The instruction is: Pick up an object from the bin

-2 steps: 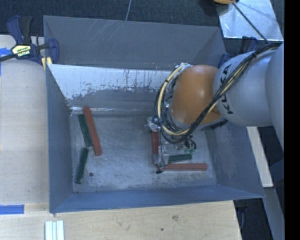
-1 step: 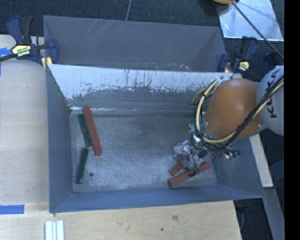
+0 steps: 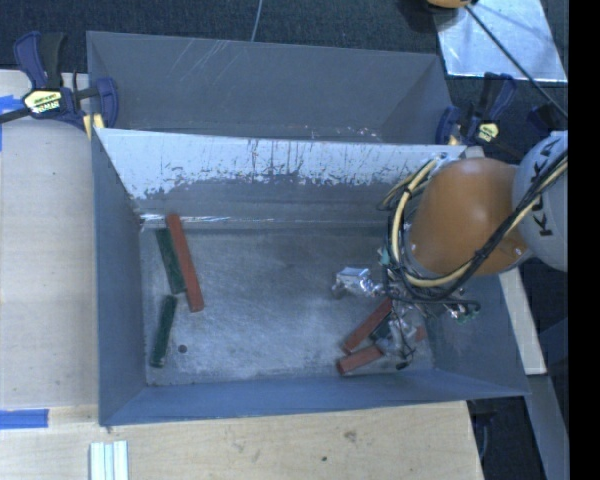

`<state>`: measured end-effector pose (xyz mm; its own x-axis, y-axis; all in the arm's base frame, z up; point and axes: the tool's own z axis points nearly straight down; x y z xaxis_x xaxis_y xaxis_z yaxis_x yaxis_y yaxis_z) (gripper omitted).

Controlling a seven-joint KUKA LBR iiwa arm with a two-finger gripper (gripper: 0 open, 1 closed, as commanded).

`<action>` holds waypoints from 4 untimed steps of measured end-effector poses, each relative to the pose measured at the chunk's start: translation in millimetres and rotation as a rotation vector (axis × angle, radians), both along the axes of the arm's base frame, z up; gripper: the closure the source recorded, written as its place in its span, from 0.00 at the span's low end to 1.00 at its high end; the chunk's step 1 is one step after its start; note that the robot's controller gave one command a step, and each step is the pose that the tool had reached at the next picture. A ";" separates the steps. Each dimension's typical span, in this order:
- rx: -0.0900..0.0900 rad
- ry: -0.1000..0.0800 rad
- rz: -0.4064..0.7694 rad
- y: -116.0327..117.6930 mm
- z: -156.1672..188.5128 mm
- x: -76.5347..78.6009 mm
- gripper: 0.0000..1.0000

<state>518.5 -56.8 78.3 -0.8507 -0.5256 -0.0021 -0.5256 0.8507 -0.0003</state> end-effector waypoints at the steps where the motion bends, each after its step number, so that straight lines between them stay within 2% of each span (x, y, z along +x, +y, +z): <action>1: 0.000 0.000 -0.001 0.1 0.0 0.3 1.00; 2: 0.000 0.001 -0.001 -0.1 0.0 -0.1 0.00; 3: 0.000 0.002 -0.002 -0.1 -0.4 -0.4 1.00; 4: 0.000 0.002 -0.002 -0.1 -0.4 -0.5 1.00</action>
Offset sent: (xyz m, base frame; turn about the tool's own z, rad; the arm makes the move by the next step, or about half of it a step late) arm 0.0000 0.0000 0.0000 0.0000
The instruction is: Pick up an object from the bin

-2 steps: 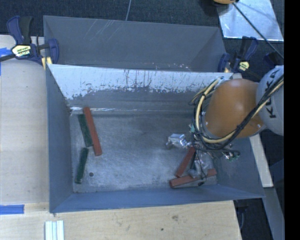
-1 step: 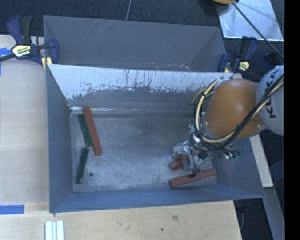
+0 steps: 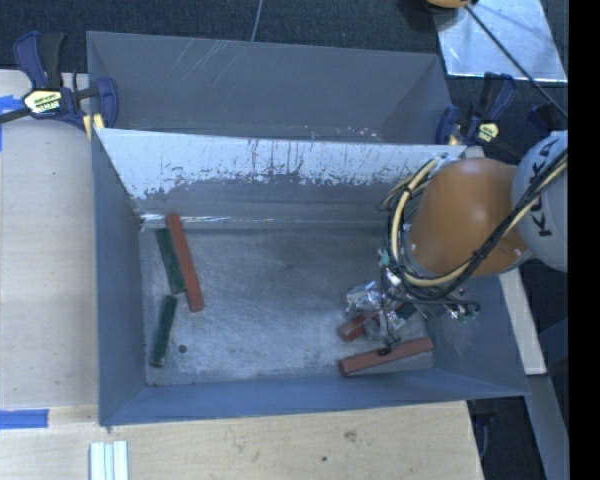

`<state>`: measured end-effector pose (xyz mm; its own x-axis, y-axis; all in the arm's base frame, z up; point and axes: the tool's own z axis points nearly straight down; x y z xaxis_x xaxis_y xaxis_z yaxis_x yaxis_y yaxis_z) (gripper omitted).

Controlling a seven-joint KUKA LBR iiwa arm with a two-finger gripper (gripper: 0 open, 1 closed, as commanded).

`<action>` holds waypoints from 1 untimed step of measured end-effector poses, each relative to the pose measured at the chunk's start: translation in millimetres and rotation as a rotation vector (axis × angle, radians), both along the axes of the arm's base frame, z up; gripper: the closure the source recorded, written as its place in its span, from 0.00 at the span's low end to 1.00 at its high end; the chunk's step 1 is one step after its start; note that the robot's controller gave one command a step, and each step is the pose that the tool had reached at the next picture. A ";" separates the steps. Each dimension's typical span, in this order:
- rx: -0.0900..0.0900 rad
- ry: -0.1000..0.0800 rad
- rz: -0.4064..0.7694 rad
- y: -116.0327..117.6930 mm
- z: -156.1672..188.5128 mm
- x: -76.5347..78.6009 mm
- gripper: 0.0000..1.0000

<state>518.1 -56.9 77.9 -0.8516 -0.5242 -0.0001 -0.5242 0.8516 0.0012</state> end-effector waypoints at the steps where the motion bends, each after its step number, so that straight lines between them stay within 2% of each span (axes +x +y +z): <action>1: 0.000 -0.001 -0.002 -6.1 33.2 -7.0 1.00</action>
Offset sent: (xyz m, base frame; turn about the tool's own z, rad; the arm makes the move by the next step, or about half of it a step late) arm -0.0025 -0.0108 0.1441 -0.0005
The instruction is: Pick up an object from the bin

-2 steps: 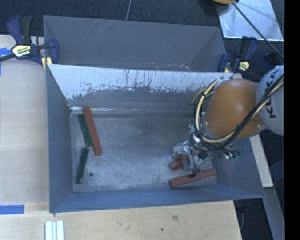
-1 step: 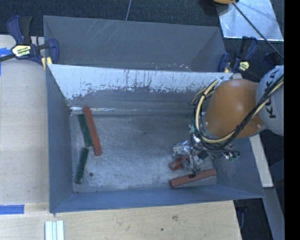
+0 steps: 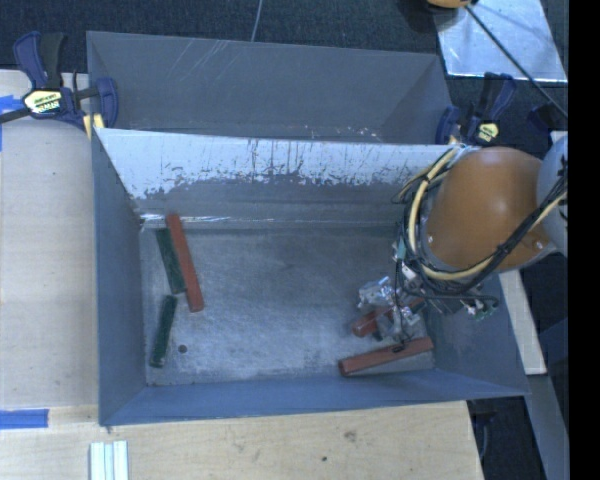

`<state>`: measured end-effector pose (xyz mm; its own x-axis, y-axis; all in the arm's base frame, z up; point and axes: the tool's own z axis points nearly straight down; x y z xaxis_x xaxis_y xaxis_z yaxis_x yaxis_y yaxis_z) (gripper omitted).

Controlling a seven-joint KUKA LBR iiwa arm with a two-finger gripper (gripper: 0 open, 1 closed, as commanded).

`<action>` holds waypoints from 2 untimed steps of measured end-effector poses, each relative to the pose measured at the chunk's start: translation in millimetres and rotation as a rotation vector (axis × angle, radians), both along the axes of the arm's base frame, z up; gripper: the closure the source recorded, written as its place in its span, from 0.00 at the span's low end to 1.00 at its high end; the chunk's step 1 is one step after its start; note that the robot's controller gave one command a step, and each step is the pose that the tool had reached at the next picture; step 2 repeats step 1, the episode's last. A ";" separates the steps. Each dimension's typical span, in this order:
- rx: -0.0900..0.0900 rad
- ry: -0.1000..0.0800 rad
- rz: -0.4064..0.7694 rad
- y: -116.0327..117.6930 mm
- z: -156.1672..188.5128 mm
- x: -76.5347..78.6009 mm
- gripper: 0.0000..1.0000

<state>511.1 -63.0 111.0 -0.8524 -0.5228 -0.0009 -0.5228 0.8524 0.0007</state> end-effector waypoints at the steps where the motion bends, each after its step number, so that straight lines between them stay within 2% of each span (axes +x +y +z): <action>1: 0.000 -0.002 -0.003 -5.1 111.1 5.3 1.00; 2: 0.000 -0.002 -0.003 -5.1 111.1 5.3 1.00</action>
Offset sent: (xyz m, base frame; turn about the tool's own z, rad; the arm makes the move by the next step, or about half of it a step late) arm 0.0000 0.0000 0.0000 0.0000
